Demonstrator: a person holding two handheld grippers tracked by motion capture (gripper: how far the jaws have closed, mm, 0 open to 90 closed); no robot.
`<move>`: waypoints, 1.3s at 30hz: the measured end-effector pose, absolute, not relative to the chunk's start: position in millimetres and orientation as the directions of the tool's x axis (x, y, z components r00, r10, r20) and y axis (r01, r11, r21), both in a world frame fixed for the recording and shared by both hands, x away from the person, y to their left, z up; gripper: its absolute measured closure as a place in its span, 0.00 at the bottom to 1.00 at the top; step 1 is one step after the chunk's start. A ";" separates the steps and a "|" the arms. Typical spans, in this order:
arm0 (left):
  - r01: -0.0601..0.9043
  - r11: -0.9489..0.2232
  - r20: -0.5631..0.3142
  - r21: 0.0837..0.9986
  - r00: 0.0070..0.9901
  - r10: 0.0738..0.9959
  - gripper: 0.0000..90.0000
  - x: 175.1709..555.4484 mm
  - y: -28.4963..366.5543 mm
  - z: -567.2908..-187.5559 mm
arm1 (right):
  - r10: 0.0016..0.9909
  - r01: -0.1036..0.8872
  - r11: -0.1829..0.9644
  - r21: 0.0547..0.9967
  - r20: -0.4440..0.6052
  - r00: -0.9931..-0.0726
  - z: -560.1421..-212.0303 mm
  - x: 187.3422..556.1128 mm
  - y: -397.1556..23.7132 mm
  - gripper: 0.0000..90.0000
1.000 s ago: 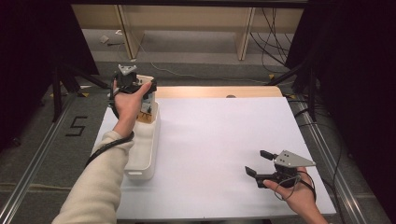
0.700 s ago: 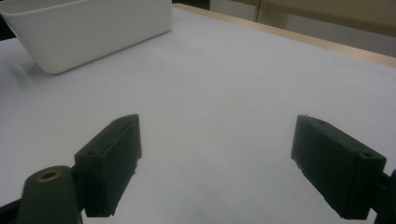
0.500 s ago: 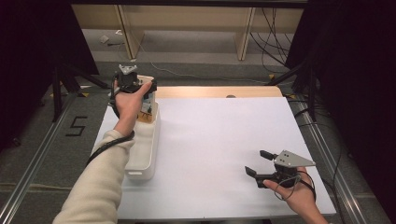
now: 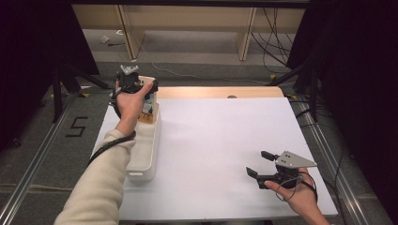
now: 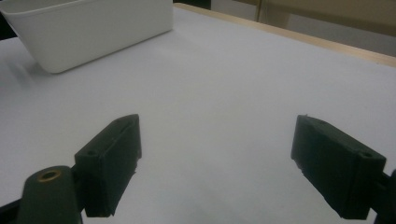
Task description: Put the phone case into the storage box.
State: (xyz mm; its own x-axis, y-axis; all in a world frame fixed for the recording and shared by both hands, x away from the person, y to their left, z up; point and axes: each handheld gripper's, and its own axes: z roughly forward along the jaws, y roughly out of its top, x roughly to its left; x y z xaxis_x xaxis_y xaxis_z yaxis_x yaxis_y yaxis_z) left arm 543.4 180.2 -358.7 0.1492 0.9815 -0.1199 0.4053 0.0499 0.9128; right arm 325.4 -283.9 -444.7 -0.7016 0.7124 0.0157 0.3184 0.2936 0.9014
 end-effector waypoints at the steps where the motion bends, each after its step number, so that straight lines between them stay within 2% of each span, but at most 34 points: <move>1: 0.407 0.048 -0.118 0.912 0.150 0.982 0.12 543.6 180.1 -359.2 | 0.712 0.317 0.294 0.902 0.015 -0.702 -444.7 325.4 -283.9 0.19; 39: 0.441 0.037 -0.119 0.897 0.160 0.980 0.12 554.5 179.7 -371.4 | 0.709 0.319 0.295 0.901 0.018 -0.705 -444.8 325.7 -284.2 0.19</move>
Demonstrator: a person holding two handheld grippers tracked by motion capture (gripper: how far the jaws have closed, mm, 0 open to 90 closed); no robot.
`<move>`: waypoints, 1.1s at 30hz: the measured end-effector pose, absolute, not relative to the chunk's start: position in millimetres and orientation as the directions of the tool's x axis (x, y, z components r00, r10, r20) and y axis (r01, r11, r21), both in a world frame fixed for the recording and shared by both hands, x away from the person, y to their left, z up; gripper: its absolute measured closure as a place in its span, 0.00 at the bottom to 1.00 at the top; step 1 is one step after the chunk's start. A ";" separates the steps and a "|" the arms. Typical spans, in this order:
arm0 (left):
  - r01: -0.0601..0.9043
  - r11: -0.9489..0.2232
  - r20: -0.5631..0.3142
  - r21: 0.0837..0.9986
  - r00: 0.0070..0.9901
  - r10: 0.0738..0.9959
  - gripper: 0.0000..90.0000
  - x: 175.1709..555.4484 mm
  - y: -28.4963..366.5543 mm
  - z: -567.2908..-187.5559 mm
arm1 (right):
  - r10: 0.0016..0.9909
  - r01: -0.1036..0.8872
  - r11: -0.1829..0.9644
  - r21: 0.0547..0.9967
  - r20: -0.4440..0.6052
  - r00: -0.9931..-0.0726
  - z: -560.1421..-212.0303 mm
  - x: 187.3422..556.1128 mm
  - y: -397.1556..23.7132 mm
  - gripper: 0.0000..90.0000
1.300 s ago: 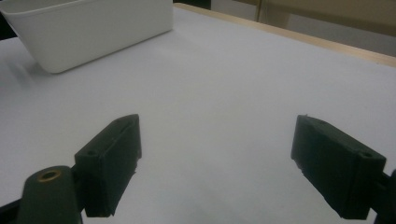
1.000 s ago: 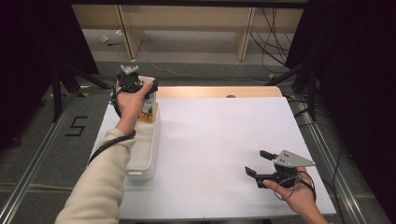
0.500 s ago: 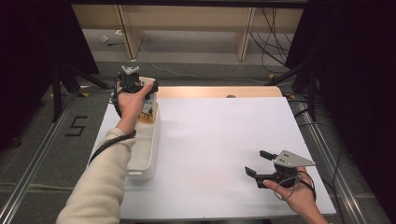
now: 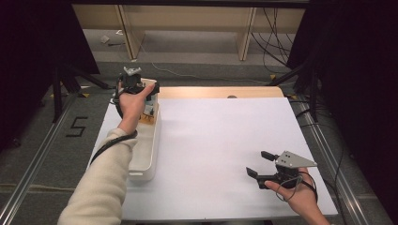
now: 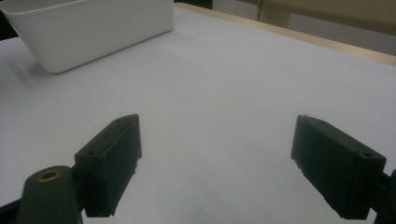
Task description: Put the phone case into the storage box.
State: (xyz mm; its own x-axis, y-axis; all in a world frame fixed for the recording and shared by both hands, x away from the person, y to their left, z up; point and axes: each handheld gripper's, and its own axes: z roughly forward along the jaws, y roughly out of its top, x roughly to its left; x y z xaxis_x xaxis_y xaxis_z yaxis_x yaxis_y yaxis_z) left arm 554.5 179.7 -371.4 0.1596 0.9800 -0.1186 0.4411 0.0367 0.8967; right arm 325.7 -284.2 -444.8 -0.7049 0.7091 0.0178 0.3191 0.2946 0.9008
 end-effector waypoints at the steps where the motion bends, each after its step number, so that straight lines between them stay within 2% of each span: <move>1: 0.442 0.036 -0.119 0.896 0.160 0.980 0.12 554.6 179.7 -371.6 | 0.709 0.319 0.295 0.901 0.017 -0.705 -444.7 325.7 -284.3 0.19; 33: 0.467 0.043 -0.130 0.883 0.157 0.979 0.12 560.3 181.0 -378.8 | 0.709 0.318 0.295 0.901 0.017 -0.705 -444.1 325.4 -284.6 0.19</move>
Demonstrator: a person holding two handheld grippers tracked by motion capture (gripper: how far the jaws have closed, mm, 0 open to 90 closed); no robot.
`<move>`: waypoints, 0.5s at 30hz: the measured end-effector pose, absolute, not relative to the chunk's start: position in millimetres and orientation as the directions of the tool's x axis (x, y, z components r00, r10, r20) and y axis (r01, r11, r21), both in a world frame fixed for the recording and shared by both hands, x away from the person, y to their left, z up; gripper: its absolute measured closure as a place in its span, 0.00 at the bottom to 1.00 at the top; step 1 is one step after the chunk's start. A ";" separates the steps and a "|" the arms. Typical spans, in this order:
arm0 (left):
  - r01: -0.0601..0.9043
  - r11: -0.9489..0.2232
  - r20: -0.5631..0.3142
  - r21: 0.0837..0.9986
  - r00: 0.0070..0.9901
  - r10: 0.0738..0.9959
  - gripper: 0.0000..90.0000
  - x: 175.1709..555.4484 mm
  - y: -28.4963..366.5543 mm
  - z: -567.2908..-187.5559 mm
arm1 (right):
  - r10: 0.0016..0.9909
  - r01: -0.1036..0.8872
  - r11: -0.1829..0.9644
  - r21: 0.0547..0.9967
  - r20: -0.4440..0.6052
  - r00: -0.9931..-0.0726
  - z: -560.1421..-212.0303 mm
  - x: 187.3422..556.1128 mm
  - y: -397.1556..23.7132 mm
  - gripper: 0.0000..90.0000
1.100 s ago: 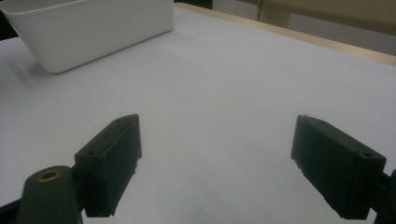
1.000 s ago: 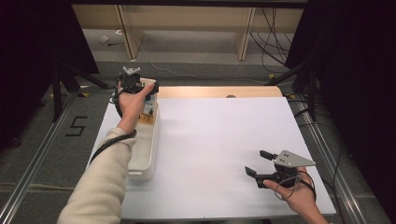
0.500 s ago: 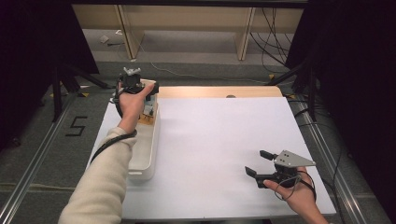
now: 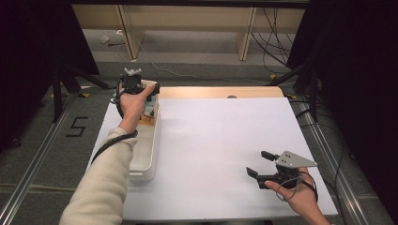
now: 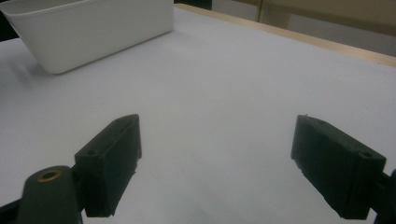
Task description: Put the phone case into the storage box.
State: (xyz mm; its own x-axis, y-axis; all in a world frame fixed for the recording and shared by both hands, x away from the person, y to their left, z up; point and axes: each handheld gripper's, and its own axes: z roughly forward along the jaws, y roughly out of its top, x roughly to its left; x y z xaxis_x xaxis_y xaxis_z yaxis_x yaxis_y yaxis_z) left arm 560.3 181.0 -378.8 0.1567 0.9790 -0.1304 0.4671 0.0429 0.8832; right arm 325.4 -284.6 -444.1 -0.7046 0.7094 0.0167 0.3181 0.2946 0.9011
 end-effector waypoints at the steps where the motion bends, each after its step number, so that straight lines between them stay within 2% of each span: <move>1: 0.467 0.043 -0.130 0.883 0.157 0.979 0.12 560.4 181.1 -378.9 | 0.710 0.317 0.291 0.902 0.018 -0.704 -444.3 325.5 -284.4 0.19; 15: 0.474 0.036 -0.126 0.880 0.160 0.979 0.12 561.7 180.0 -381.0 | 0.709 0.317 0.292 0.902 0.018 -0.705 -444.3 325.5 -284.3 0.19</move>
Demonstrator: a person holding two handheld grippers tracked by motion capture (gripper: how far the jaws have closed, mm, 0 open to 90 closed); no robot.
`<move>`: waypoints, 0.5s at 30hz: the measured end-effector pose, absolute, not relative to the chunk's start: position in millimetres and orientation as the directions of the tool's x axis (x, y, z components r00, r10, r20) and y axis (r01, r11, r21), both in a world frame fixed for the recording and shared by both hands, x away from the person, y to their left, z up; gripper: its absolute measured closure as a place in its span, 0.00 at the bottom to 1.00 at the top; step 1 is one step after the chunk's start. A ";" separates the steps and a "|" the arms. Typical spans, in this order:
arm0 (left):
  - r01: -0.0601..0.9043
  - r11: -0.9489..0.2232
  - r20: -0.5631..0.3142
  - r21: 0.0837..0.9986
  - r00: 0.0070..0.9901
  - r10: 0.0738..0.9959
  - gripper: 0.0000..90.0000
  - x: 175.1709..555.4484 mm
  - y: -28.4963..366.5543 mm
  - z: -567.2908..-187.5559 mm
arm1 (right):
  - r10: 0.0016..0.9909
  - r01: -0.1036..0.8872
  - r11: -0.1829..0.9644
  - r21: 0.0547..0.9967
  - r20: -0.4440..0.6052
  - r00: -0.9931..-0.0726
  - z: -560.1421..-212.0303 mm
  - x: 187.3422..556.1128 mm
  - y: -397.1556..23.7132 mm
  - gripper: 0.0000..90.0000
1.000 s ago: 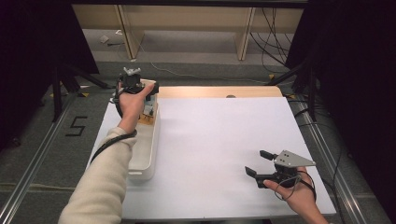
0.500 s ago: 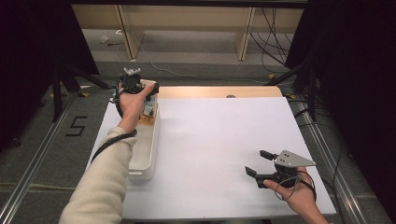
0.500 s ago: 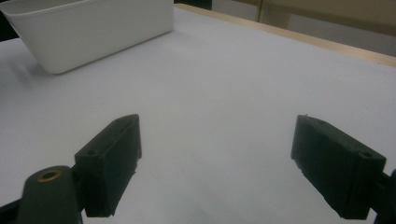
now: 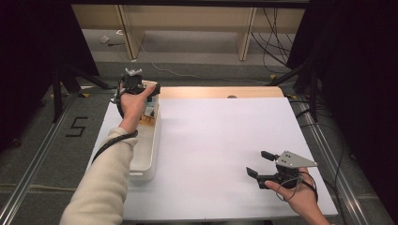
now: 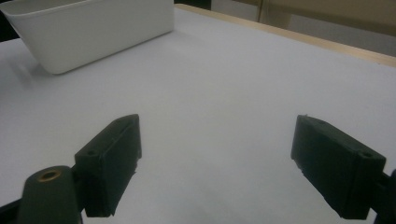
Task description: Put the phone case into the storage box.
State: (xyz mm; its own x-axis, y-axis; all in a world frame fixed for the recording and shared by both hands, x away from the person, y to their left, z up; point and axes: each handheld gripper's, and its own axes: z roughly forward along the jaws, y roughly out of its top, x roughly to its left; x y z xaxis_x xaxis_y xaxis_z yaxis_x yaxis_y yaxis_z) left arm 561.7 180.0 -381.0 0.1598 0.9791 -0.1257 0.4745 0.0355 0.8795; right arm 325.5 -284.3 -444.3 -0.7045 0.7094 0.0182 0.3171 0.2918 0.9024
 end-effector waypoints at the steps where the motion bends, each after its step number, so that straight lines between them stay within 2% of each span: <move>1: 0.476 0.034 -0.125 0.879 0.160 0.979 0.12 561.7 180.1 -381.3 | 0.709 0.318 0.294 0.901 0.018 -0.705 -444.2 325.4 -284.5 0.19; 15: 0.492 0.033 -0.124 0.870 0.154 0.980 0.12 564.1 179.1 -387.1 | 0.709 0.322 0.292 0.900 0.023 -0.705 -444.5 325.6 -284.5 0.19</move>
State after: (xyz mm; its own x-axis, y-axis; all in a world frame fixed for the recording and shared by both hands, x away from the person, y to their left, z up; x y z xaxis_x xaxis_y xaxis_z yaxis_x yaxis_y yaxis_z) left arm 564.1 179.1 -387.1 0.1543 0.9802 -0.1239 0.4917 0.0326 0.8702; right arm 325.6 -284.5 -444.5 -0.7052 0.7087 0.0226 0.3224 0.2922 0.9004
